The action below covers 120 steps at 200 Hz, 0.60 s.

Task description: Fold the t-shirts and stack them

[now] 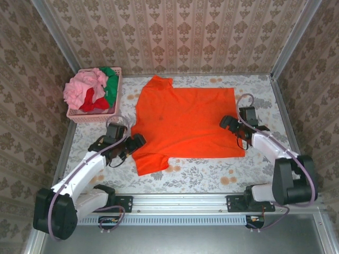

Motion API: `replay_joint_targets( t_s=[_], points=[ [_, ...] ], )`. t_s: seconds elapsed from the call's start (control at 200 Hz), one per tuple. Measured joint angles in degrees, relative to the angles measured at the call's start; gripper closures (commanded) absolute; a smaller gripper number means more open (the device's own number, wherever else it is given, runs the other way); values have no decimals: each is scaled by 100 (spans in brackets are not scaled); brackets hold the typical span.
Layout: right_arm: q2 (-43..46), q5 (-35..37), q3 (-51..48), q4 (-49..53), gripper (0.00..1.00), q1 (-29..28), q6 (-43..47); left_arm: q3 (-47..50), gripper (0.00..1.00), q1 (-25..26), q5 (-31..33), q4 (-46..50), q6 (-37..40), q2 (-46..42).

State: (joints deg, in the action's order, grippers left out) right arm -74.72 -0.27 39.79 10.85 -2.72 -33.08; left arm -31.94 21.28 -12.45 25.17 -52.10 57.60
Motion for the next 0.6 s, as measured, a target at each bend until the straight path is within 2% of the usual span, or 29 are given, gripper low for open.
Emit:
replay_joint_targets(
  t_s=[0.185, 0.335, 0.6],
  points=[
    [599, 55, -334, 203, 5, 79, 15, 422, 34, 9, 4, 59, -566, -101],
    [697, 122, -356, 358, 7, 160, 28, 739, 46, 13, -109, -153, -833, -96],
    [715, 144, -358, 378, 8, 184, 4, 962, 56, 57, -422, -494, -1115, -181]
  ],
)
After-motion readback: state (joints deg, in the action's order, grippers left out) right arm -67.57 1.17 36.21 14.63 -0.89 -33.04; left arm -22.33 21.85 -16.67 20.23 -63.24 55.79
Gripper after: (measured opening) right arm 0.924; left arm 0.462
